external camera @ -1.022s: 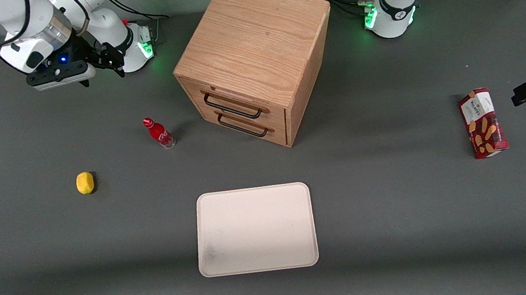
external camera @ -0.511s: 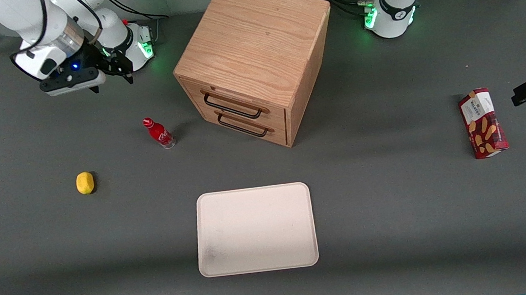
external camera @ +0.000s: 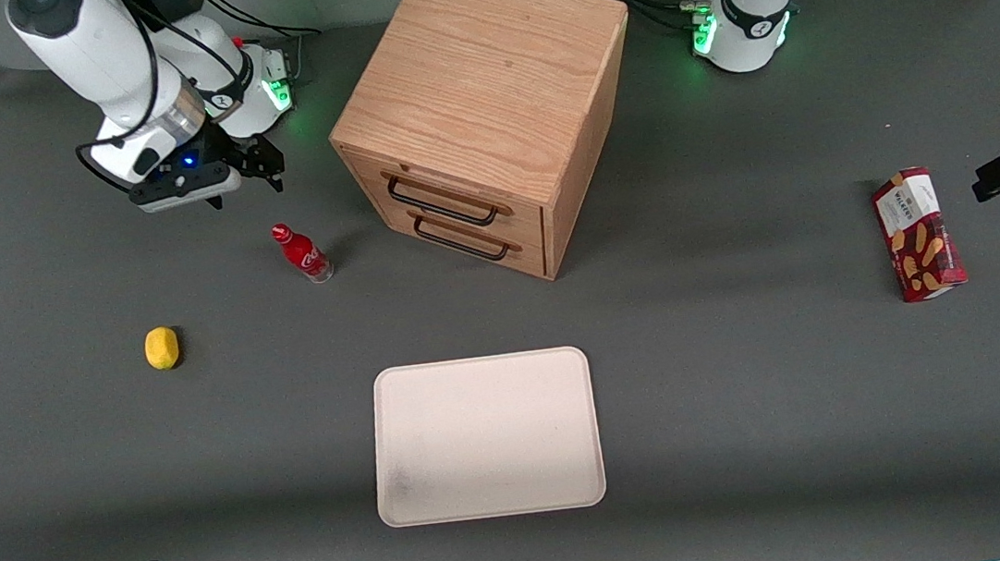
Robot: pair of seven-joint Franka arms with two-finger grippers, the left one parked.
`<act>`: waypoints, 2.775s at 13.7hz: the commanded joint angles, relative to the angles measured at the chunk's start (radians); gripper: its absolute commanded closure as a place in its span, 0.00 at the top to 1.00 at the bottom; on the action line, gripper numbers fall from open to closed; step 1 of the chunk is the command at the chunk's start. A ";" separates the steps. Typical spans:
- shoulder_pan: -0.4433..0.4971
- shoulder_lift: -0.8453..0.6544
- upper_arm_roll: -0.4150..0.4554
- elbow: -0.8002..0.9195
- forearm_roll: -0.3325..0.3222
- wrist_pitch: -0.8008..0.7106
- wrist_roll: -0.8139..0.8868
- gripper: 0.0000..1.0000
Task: Place coke bottle on tray
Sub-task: 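Lower the open right gripper over the bottle's body, then close the right gripper around the bottle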
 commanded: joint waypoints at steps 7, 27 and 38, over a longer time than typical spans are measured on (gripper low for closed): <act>-0.019 0.081 -0.013 -0.142 -0.064 0.278 0.028 1.00; -0.034 0.206 -0.015 -0.224 -0.066 0.455 0.029 0.33; -0.049 0.135 -0.015 -0.028 -0.064 0.104 0.011 0.01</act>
